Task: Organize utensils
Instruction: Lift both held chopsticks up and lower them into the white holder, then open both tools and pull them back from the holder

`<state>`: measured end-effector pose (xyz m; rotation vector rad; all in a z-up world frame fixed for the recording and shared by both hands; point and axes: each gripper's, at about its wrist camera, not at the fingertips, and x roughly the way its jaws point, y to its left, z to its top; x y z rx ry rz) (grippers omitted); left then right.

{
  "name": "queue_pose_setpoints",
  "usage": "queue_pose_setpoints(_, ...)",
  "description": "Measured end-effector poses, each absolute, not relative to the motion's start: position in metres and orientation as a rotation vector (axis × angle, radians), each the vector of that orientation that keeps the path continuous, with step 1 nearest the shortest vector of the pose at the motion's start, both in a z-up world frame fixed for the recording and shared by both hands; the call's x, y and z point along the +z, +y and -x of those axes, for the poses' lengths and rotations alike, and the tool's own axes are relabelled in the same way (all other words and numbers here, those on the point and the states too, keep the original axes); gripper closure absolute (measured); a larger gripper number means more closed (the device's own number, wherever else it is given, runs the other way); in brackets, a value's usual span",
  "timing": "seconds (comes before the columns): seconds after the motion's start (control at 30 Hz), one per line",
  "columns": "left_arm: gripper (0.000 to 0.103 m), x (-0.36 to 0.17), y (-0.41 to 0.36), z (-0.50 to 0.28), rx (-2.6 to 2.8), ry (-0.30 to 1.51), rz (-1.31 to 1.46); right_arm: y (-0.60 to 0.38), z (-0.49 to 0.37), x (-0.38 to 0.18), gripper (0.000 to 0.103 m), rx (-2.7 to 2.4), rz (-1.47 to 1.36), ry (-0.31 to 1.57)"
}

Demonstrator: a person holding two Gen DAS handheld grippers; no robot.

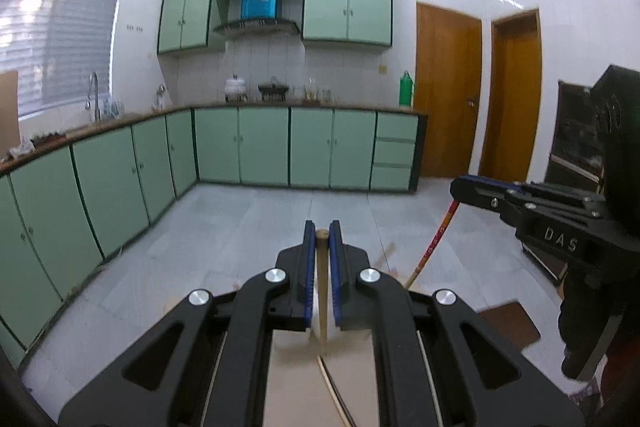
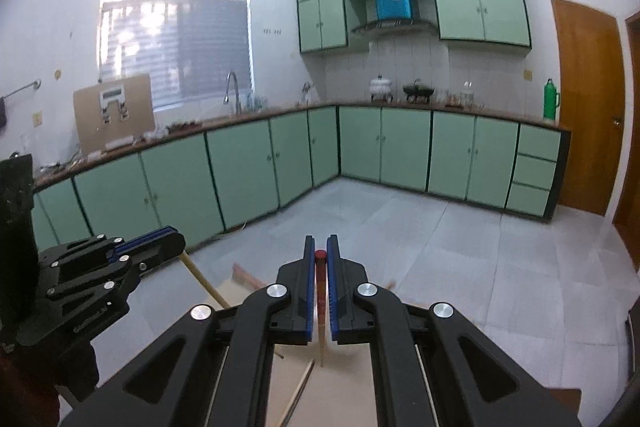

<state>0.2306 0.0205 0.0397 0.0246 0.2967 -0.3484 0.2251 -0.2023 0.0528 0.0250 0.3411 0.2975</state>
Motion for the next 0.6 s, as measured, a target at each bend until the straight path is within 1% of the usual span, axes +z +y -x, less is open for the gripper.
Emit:
queue_pose_setpoints(0.13,0.097,0.058,0.012,-0.261,-0.324,0.244,-0.024,-0.2,-0.253,0.069,0.097,0.243,-0.004,0.292)
queue_pose_setpoints(0.27,0.097,0.06,0.001,-0.29,-0.287,0.209,-0.039,-0.202,-0.281,0.069,0.097,0.237,-0.034,0.279)
queue_pose_setpoints(0.37,0.097,0.049,-0.005,-0.315,-0.265,0.215,-0.044,-0.204,-0.304,0.06,0.097,0.227,-0.054,0.292)
queue_pose_setpoints(0.6,0.097,0.006,-0.01,-0.361,-0.245,0.327,-0.035,-0.202,-0.342,0.022,0.097,0.194,-0.062,0.363)
